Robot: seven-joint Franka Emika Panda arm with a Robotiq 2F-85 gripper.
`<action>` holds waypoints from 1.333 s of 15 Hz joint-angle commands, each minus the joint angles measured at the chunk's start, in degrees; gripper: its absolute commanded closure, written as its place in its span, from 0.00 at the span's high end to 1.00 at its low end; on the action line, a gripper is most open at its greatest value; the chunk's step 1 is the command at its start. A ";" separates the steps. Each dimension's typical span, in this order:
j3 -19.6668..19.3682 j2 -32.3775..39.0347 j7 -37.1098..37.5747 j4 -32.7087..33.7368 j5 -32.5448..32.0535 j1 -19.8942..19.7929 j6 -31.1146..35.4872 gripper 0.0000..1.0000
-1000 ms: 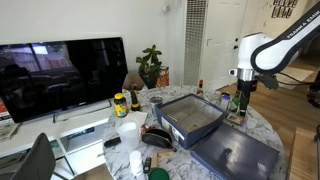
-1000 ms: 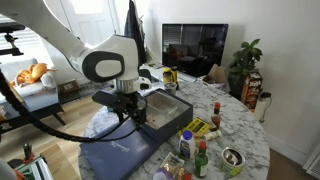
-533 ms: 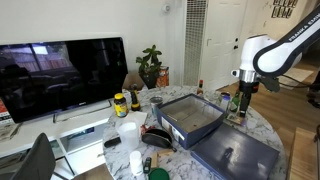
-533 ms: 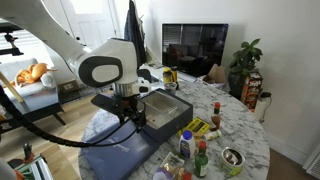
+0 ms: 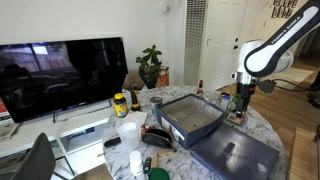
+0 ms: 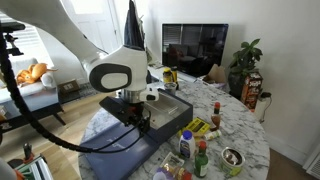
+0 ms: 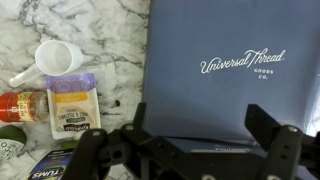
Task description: Pick up the crisper drawer and put it in the shoe box, pick up the frost cold cup and put it in the crisper drawer that is in the shoe box
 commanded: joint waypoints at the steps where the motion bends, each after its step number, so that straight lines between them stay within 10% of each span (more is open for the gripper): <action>1: 1.03 0.13 1.30 2.04 4.81 -0.18 -1.34 1.00; 20: 12.23 -0.28 15.33 15.02 1.57 7.63 0.09 1.00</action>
